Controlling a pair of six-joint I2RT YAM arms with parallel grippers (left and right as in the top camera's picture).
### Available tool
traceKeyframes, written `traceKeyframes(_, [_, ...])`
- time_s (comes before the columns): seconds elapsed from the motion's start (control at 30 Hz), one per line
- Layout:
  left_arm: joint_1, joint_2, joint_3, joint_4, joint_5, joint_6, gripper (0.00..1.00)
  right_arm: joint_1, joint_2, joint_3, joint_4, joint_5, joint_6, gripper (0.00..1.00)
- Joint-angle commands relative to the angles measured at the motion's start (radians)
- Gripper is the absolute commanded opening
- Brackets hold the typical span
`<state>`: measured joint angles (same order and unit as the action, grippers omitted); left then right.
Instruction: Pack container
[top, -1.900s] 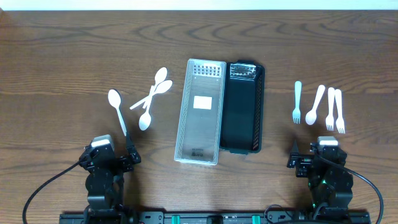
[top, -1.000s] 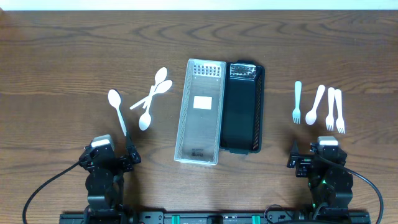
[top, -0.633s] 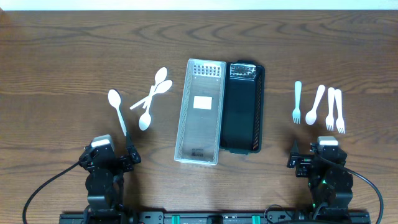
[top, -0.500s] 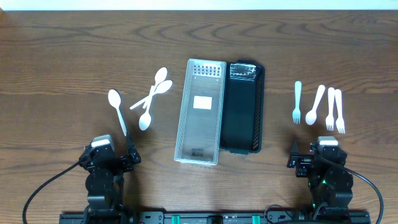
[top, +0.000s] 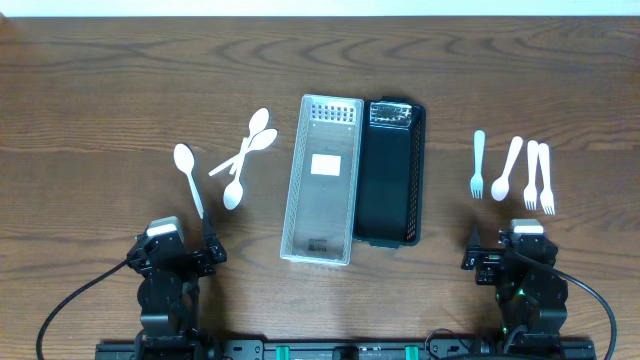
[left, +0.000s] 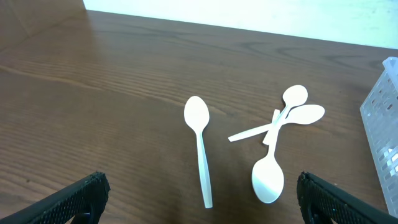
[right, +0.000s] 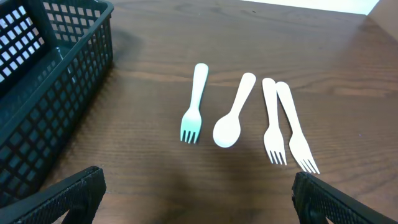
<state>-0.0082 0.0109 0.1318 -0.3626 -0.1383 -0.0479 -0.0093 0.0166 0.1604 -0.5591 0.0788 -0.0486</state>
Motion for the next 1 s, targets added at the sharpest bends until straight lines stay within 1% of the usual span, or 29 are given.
traceKeyframes(0.0, [0.005, -0.007, -0.021, -0.002, -0.005, 0.003, 0.98, -0.003, -0.009, -0.012, -0.001, 0.007, -0.012, 0.99])
traceKeyframes(0.23, [0.005, -0.007, -0.021, -0.002, -0.005, 0.003, 0.98, -0.003, -0.009, -0.012, 0.0, 0.006, -0.012, 0.99])
traceKeyframes(0.33, [0.005, -0.007, -0.021, 0.004, -0.002, 0.0, 0.98, -0.003, -0.009, -0.012, 0.005, -0.027, -0.01, 0.99])
traceKeyframes(0.4, [0.005, -0.007, -0.021, -0.003, 0.022, -0.013, 0.98, -0.003, -0.009, -0.012, 0.016, -0.087, 0.027, 0.99])
traceKeyframes(0.47, [0.005, -0.007, -0.021, 0.011, 0.036, -0.015, 0.98, -0.003, -0.009, -0.011, 0.029, -0.175, 0.1, 0.99])
traceKeyframes(0.5, [0.005, -0.007, -0.021, 0.014, 0.067, -0.016, 0.98, -0.003, -0.009, -0.011, 0.039, -0.219, 0.127, 0.99])
traceKeyframes(0.6, [0.005, -0.005, -0.013, 0.01, 0.131, -0.016, 0.98, -0.003, -0.008, -0.01, 0.069, -0.291, 0.16, 0.99])
traceKeyframes(0.67, [0.005, 0.011, 0.011, 0.008, 0.139, -0.016, 0.98, -0.003, 0.001, 0.003, 0.081, -0.296, 0.168, 0.99])
traceKeyframes(0.77, [0.005, 0.078, 0.081, 0.005, 0.138, -0.004, 0.98, -0.003, 0.044, 0.056, 0.081, -0.279, 0.167, 0.99])
traceKeyframes(0.83, [0.005, 0.154, 0.146, -0.003, 0.138, 0.004, 0.98, -0.003, 0.105, 0.111, 0.077, -0.259, 0.167, 0.99])
traceKeyframes(0.97, [0.005, 0.385, 0.336, -0.07, 0.138, 0.003, 0.98, -0.003, 0.287, 0.259, 0.05, -0.217, 0.167, 0.99])
